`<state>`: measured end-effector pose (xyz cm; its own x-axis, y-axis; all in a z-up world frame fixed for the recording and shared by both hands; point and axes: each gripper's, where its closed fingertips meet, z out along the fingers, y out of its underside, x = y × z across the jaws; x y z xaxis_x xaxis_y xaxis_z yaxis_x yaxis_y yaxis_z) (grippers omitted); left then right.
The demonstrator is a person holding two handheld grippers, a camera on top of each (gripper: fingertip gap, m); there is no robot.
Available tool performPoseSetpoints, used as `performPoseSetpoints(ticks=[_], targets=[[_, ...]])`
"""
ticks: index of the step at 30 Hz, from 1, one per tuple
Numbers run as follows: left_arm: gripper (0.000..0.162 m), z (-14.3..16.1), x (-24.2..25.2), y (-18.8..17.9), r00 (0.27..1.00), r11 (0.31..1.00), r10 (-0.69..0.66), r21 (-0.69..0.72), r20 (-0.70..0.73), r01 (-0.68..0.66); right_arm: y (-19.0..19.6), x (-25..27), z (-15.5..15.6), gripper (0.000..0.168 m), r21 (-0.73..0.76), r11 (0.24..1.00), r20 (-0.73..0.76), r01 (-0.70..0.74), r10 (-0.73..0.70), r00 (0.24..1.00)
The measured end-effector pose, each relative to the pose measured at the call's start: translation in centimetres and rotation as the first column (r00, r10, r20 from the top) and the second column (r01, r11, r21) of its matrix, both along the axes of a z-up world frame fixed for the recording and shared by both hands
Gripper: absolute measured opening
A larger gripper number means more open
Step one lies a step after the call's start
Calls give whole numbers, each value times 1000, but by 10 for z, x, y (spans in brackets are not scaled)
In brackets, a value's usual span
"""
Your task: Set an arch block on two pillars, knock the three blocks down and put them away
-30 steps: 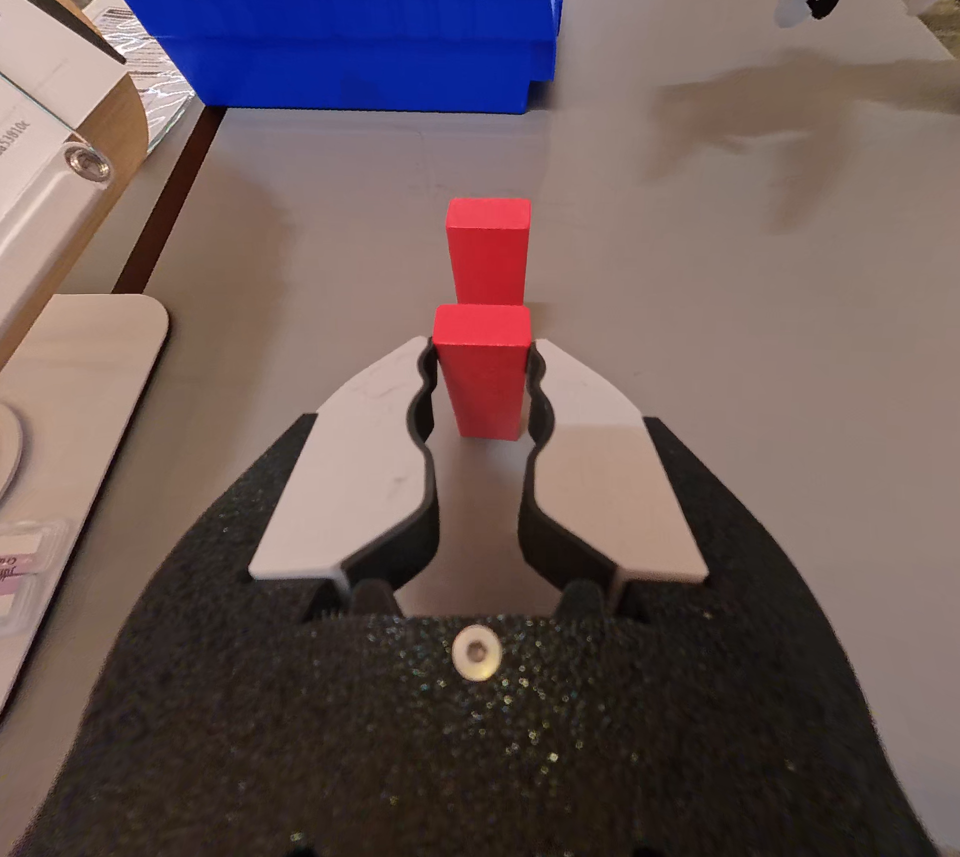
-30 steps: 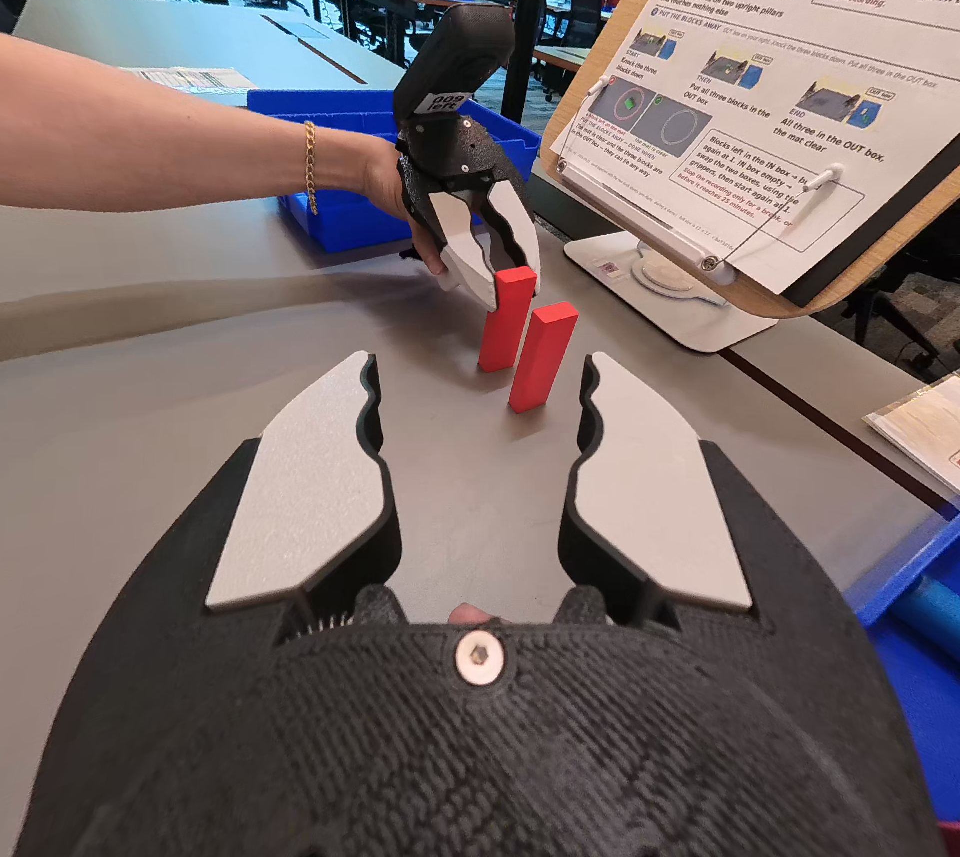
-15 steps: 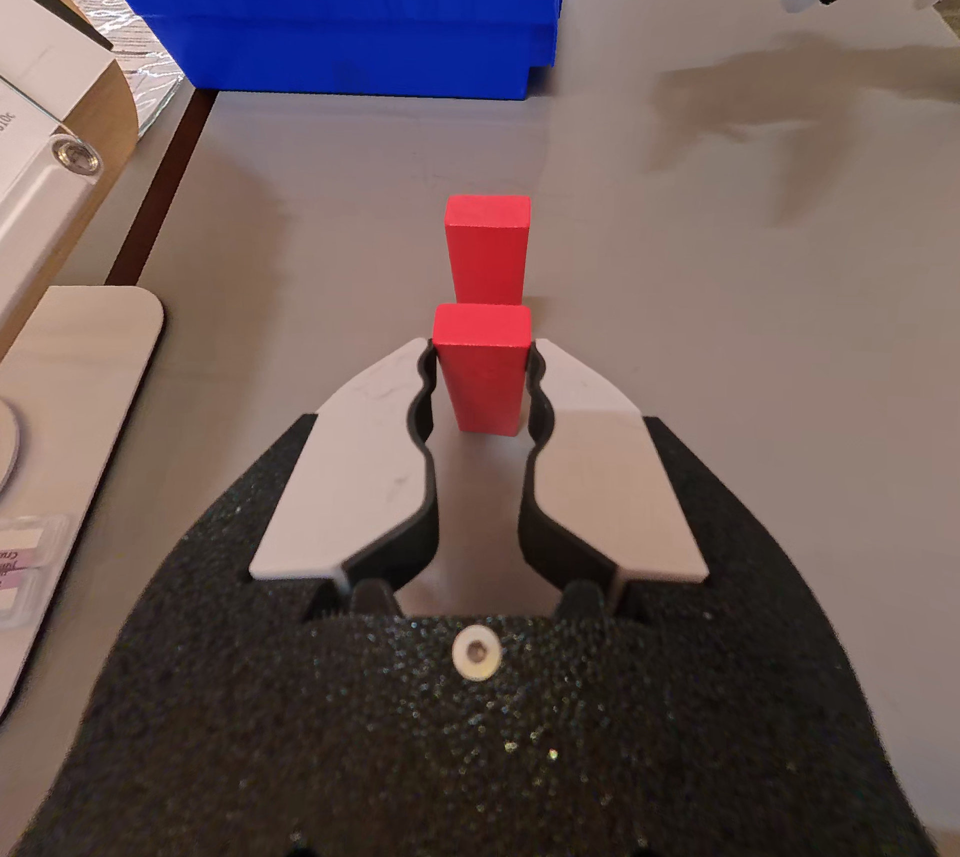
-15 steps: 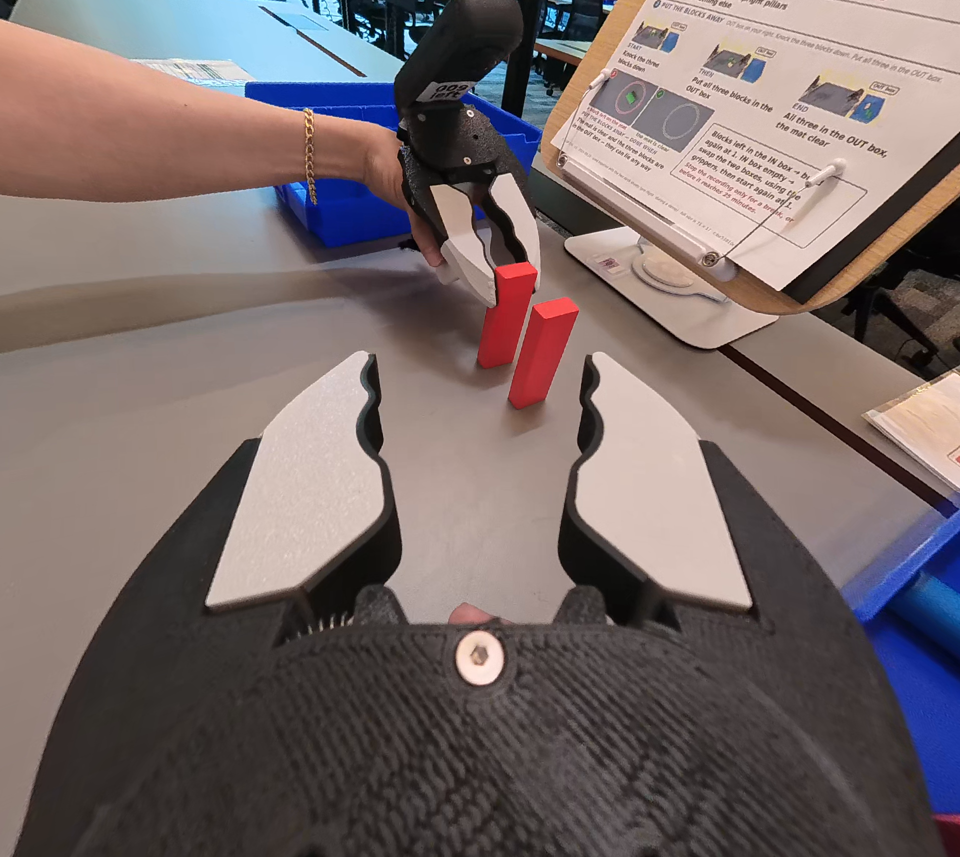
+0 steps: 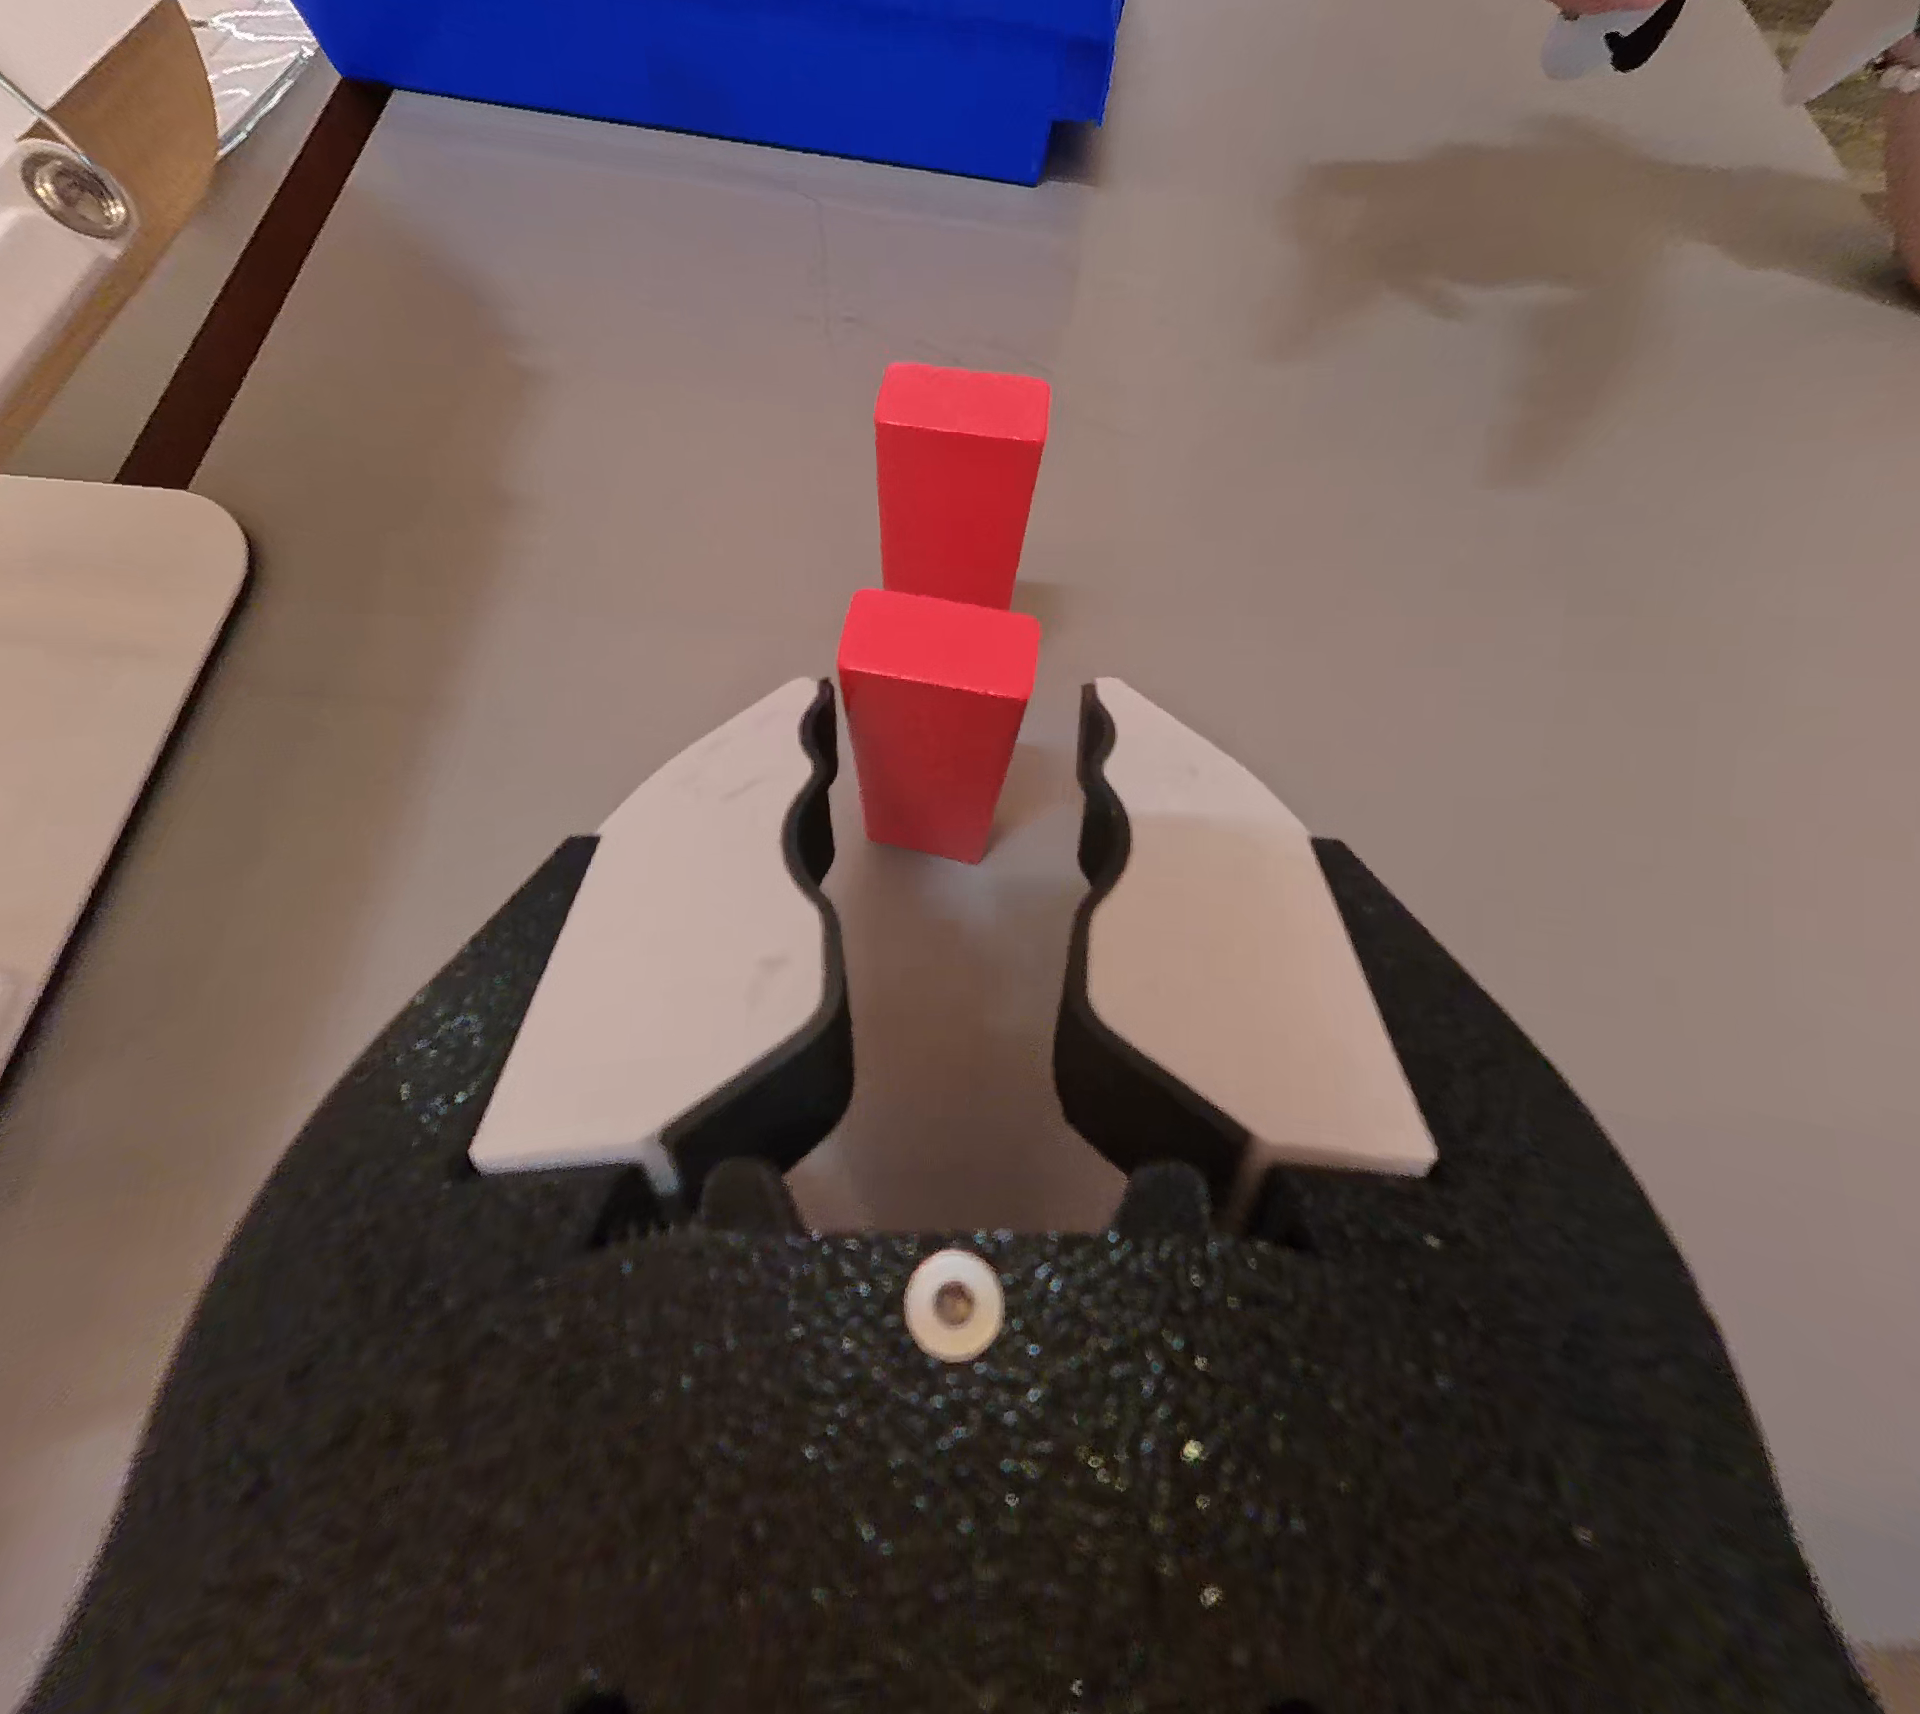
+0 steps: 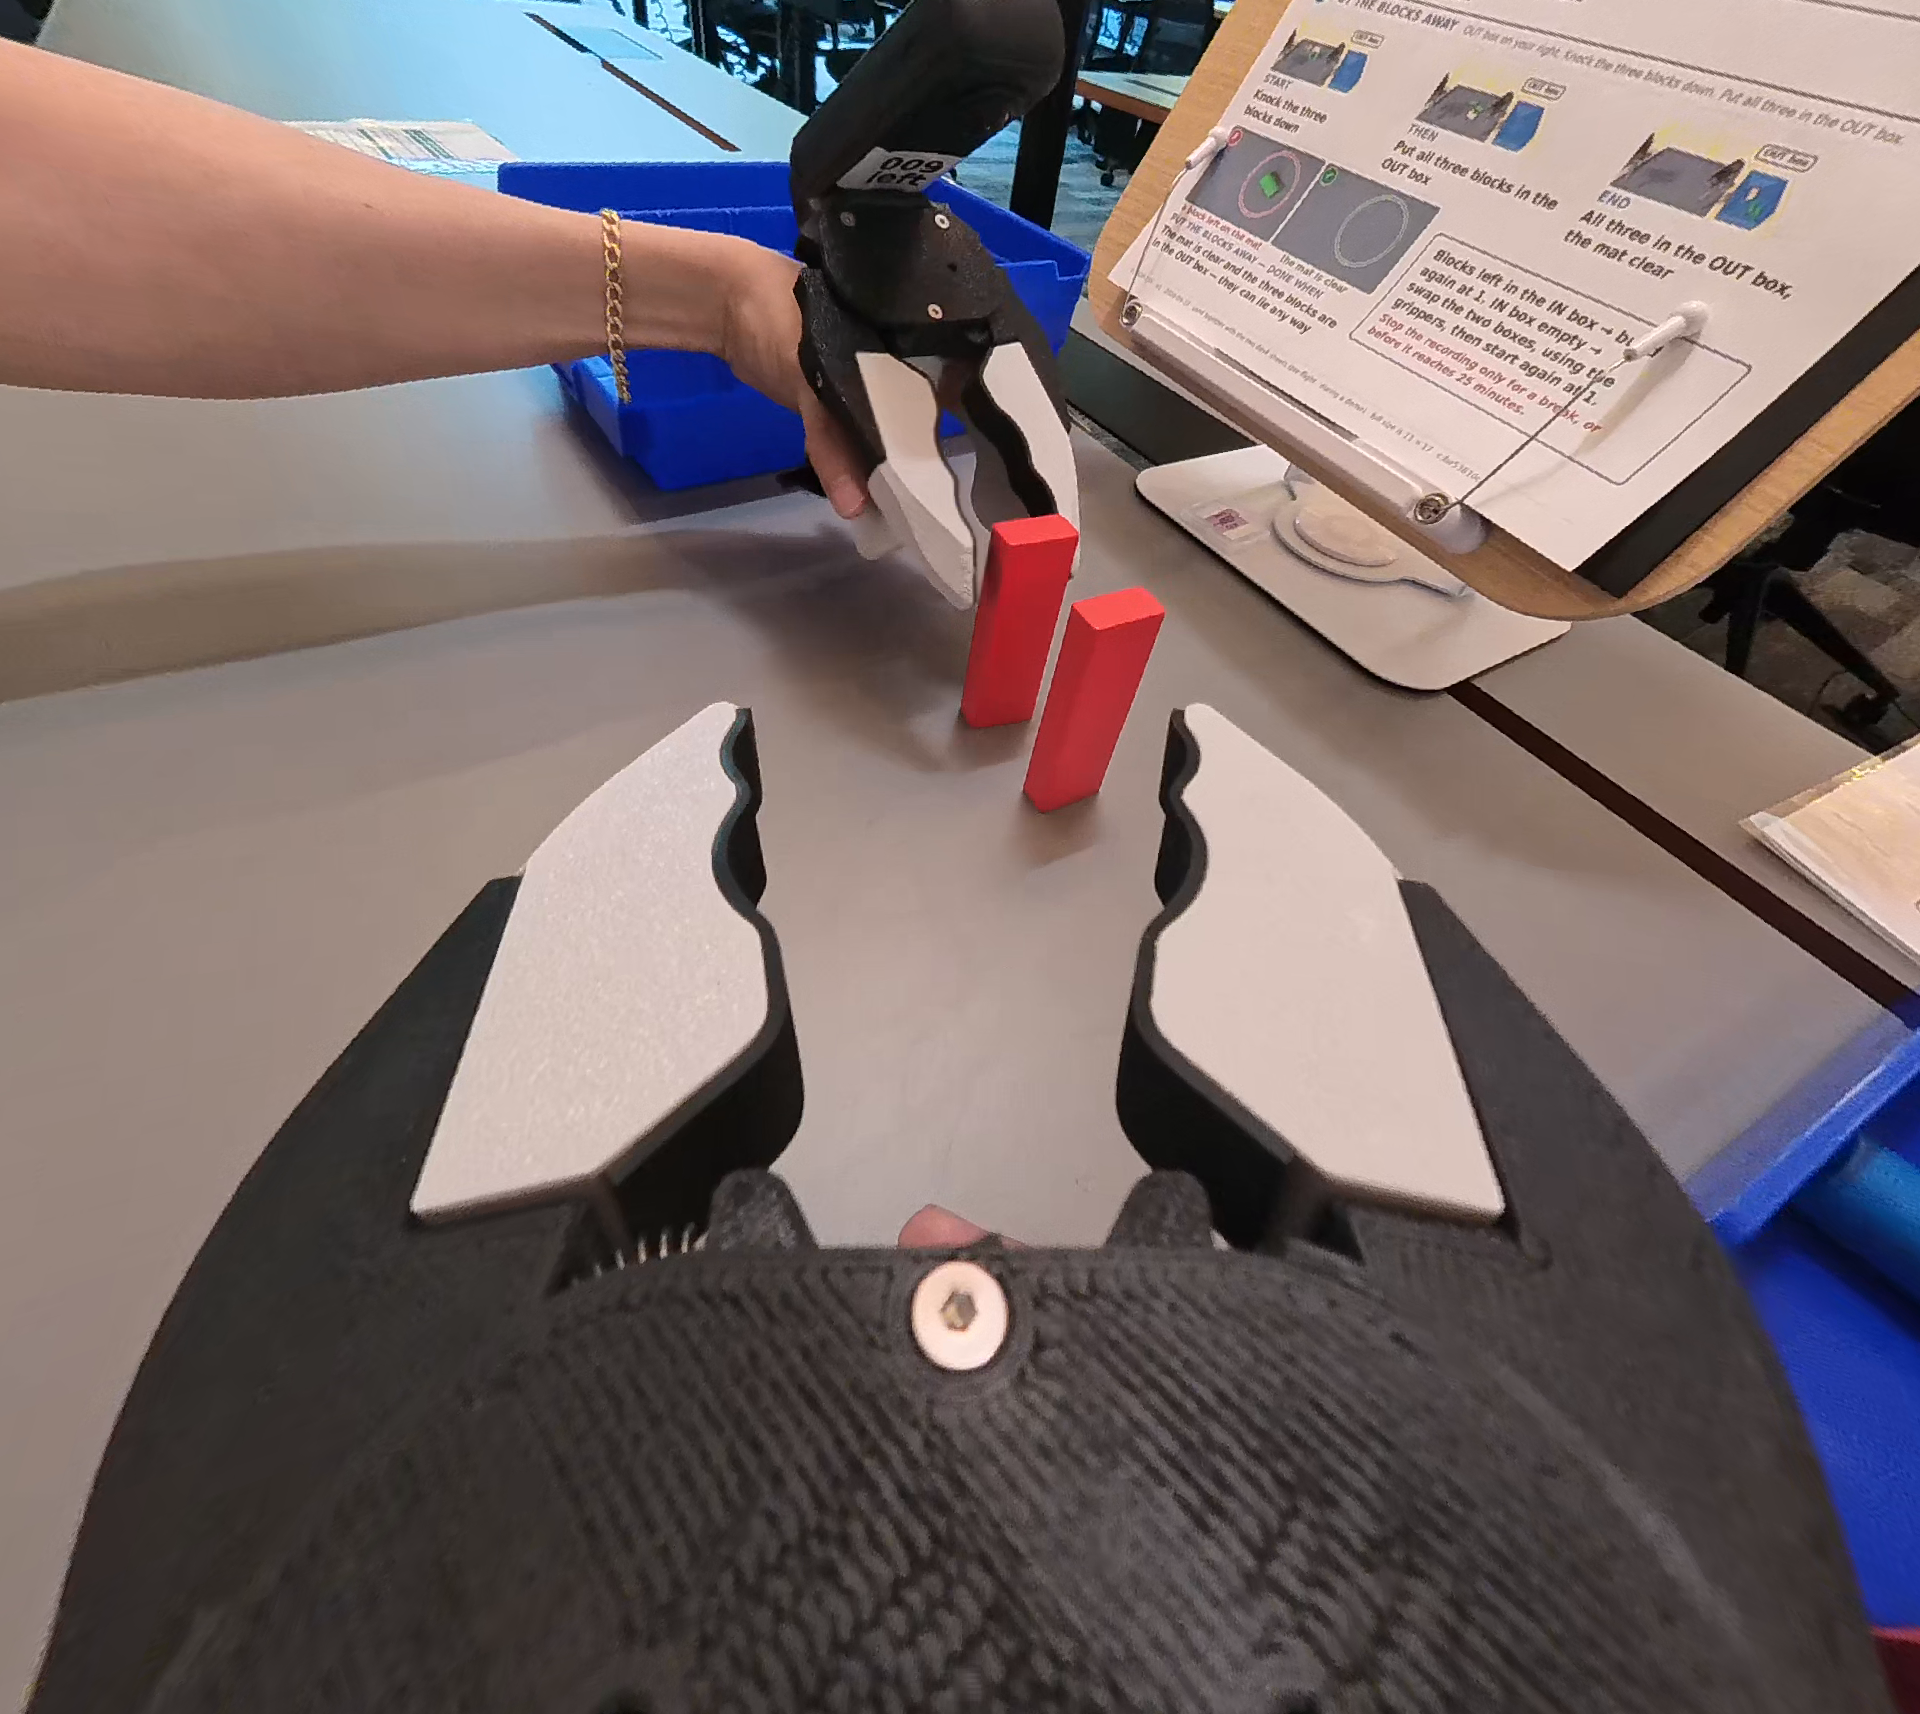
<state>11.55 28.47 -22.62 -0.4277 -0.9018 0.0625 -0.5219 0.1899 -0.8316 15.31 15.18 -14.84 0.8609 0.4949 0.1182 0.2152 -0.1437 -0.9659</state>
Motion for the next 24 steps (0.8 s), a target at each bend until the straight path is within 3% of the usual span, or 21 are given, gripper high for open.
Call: performPoseSetpoints(ticks=[4,12,20,24], targets=[[59,0,0,0,1000,1000,17,4,-18,-17,-1,0,2,75,5,1000,-6,-2,2,1000],[70,18,-2,5,998,999,54,6,11,-54,-4,2,7,75,18,1000,-5,5,-5,1000],[75,88,-10,12,972,992,128,-31,196,-124,-9,6,15,75,43,999,-19,10,-10,1000],[75,105,-28,17,967,988,154,-1,203,-157,-11,6,17,75,51,999,-15,7,-6,1000]])
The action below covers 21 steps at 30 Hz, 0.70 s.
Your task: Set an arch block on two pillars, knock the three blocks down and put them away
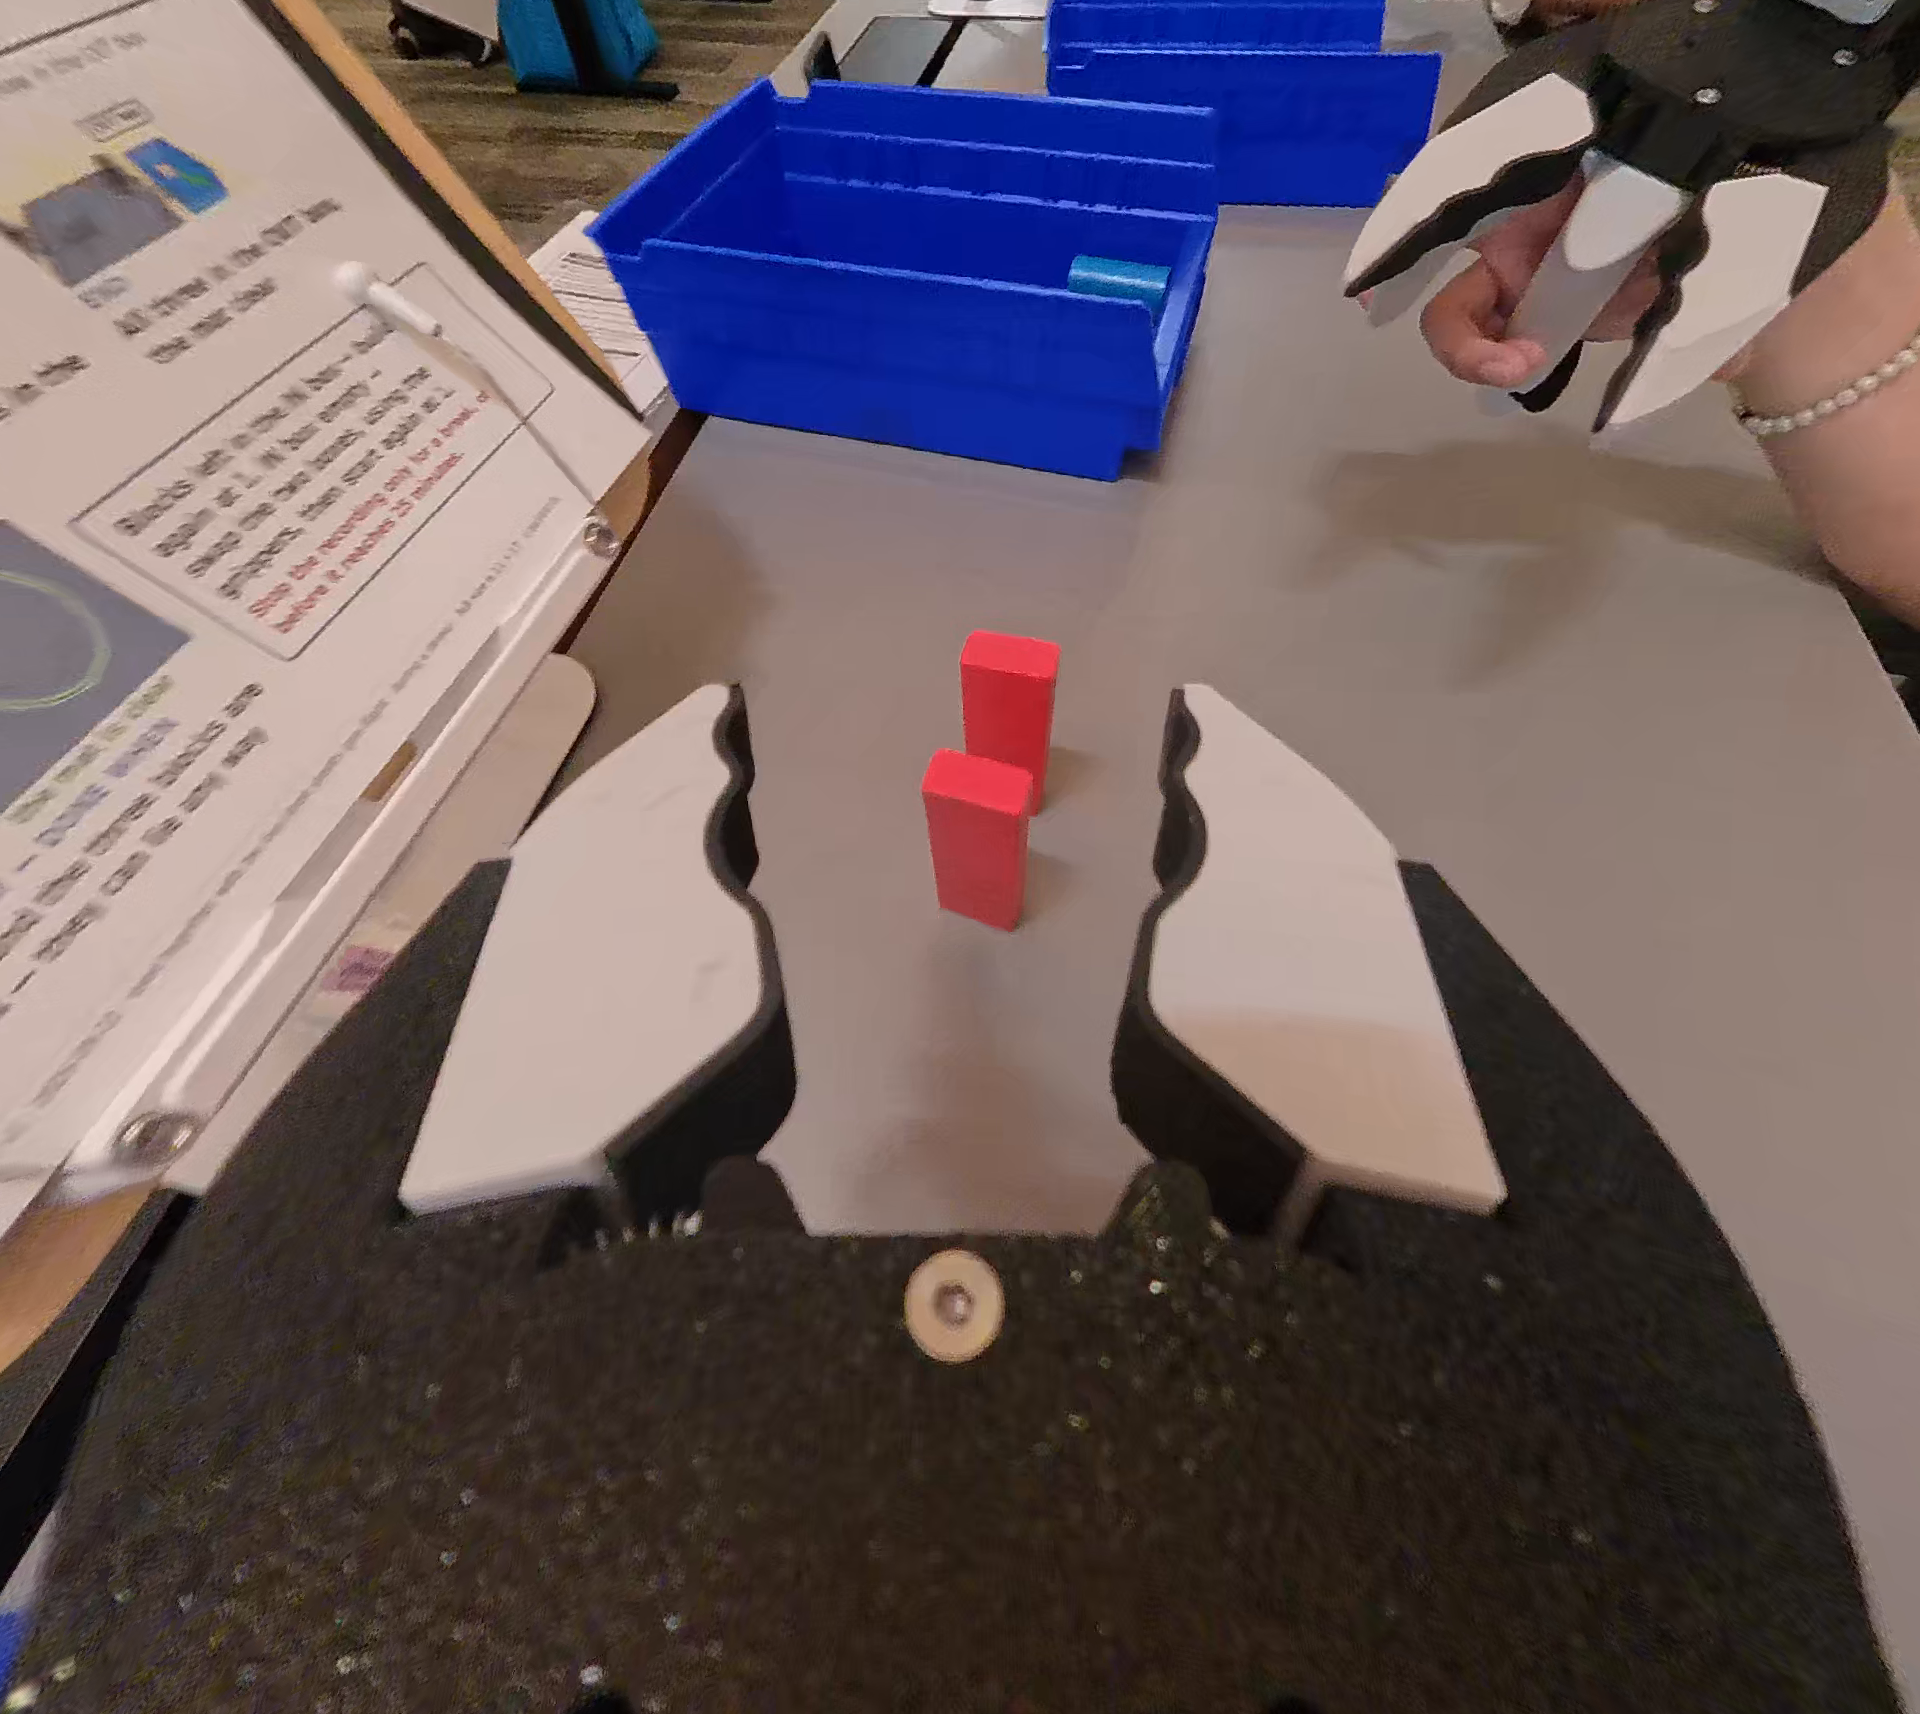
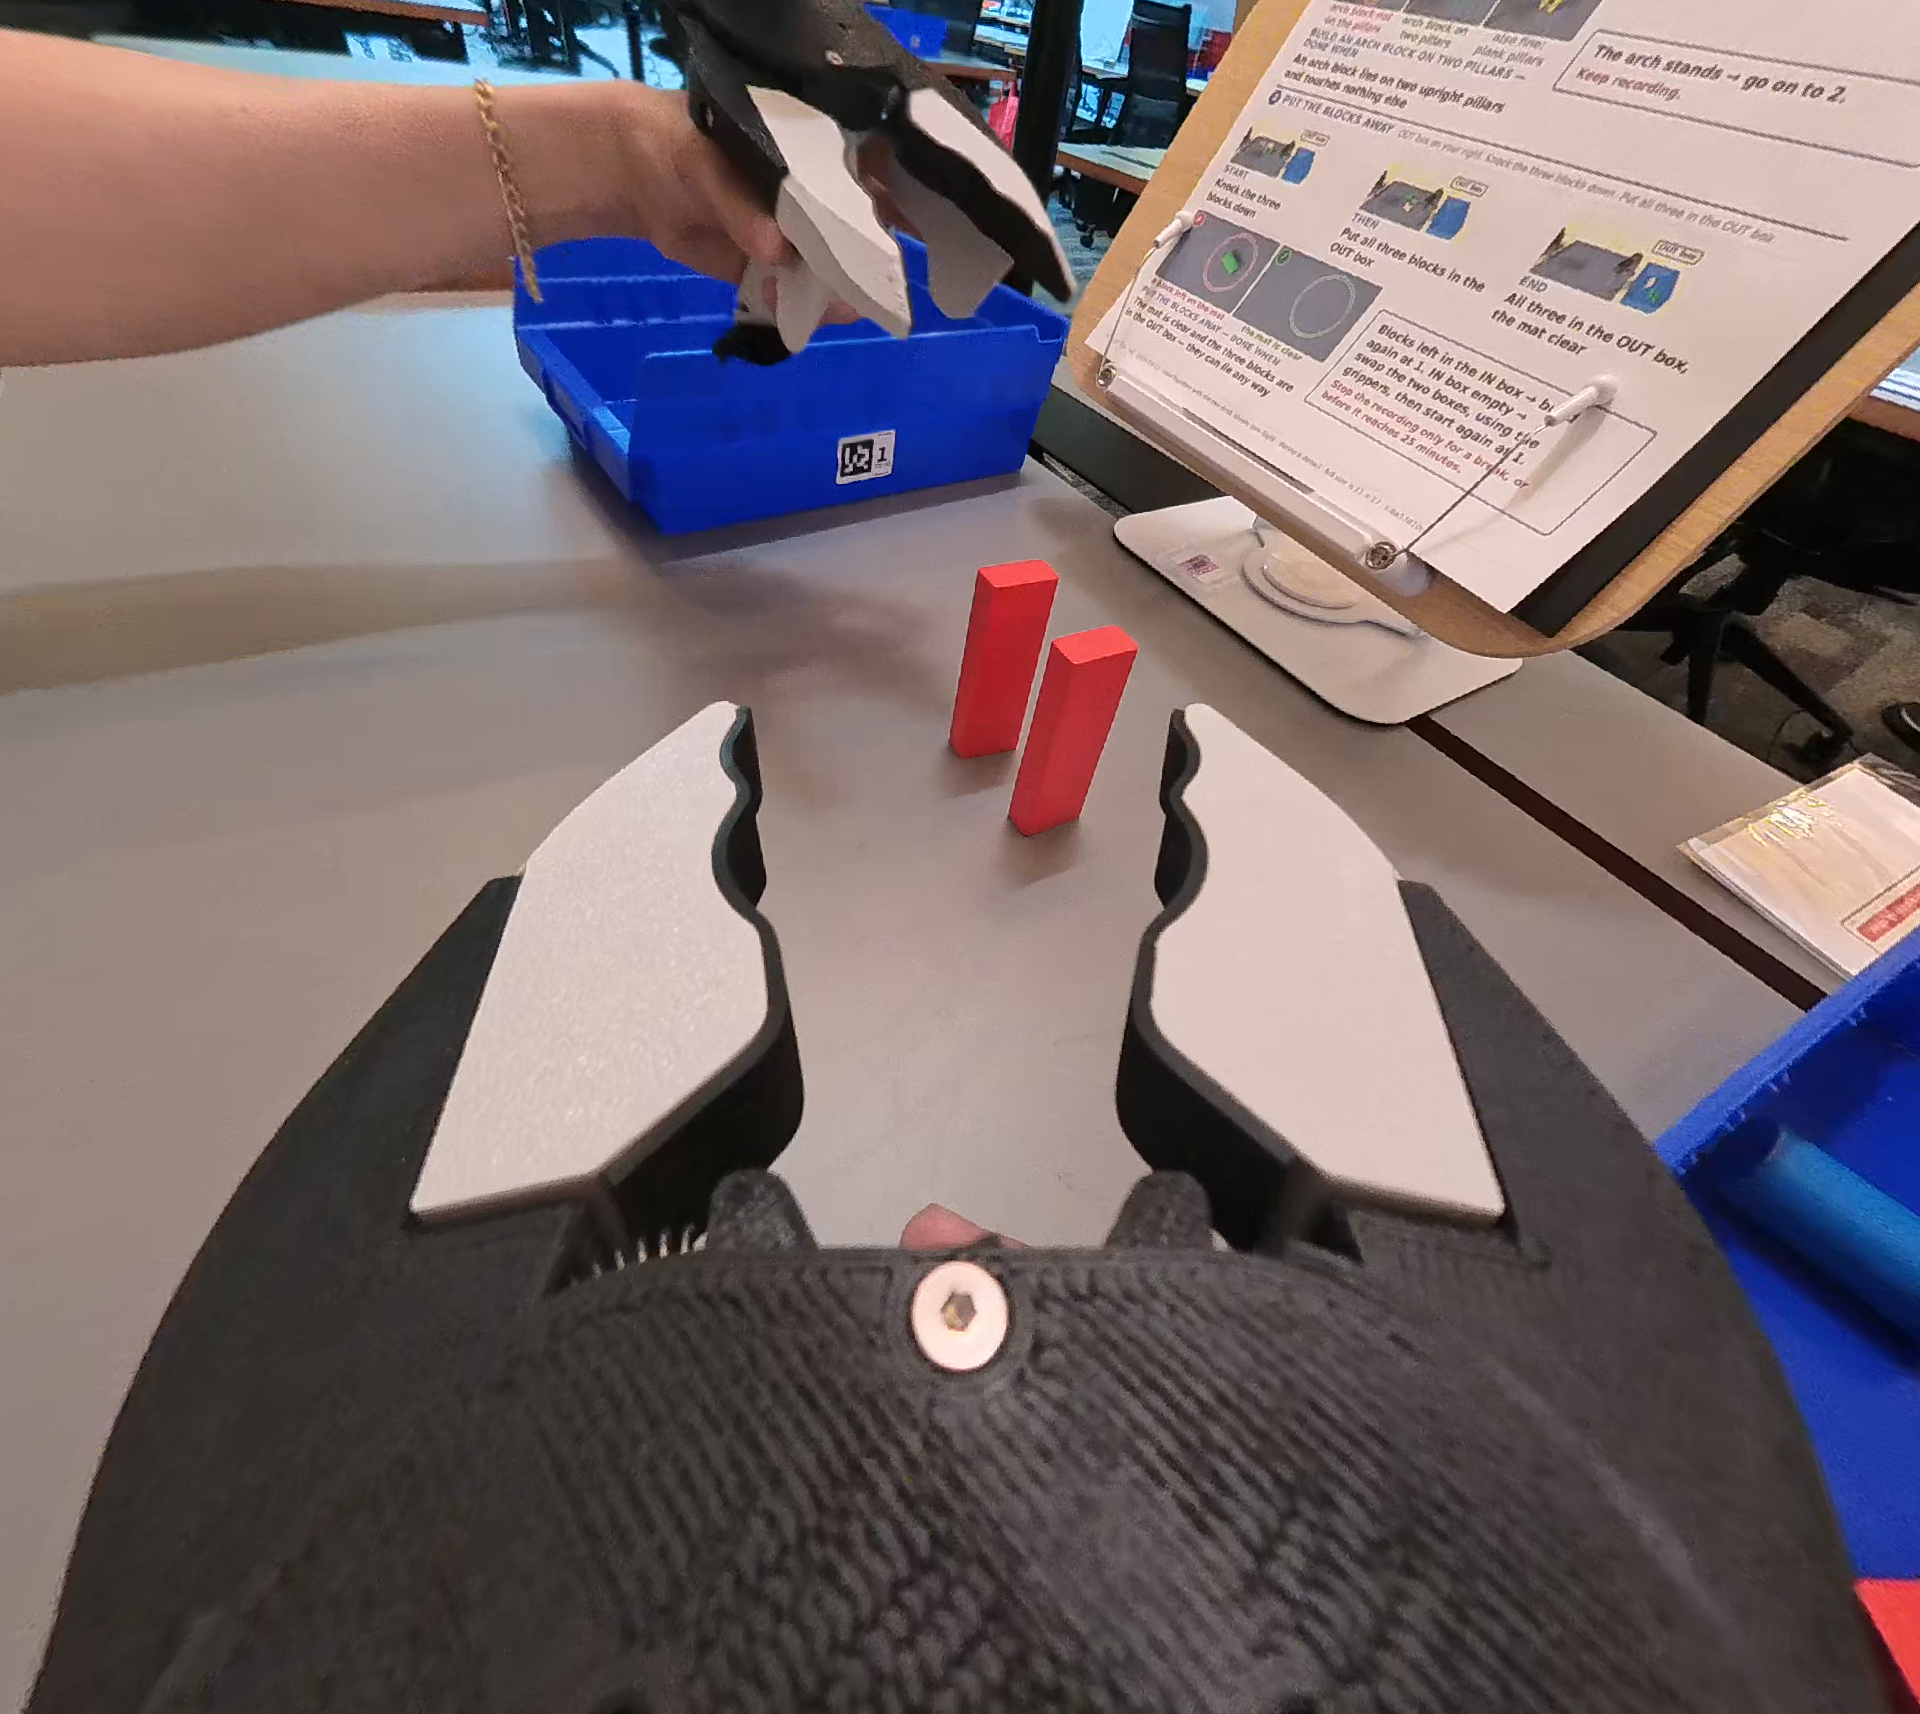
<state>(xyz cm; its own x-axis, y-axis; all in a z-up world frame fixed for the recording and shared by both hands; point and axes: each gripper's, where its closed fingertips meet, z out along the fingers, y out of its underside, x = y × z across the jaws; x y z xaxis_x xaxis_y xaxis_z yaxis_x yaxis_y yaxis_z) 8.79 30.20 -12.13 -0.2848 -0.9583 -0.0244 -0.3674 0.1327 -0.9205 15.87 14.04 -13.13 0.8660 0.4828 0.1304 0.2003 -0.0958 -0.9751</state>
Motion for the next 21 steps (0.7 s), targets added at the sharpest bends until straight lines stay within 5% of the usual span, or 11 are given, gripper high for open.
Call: performPoseSetpoints(ticks=[6,11,14,18,21], targets=[[74,14,-43,43,983,983,182,-20,-40,-183,0,0,2,75,5,1000,-7,2,-2,1000],[72,8,-98,100,889,905,416,-6,-192,-425,0,-2,3,75,8,1000,4,2,-2,1000],[70,-5,-137,127,788,842,526,62,-319,-536,2,-3,2,75,4,1000,2,1,-1,1000],[65,-40,-194,156,516,683,637,109,-573,-722,6,-5,-3,75,-14,1000,10,-1,1,1000],[58,-67,-206,156,446,641,596,60,-668,-765,7,-6,-5,75,-21,1000,15,0,0,1000]])
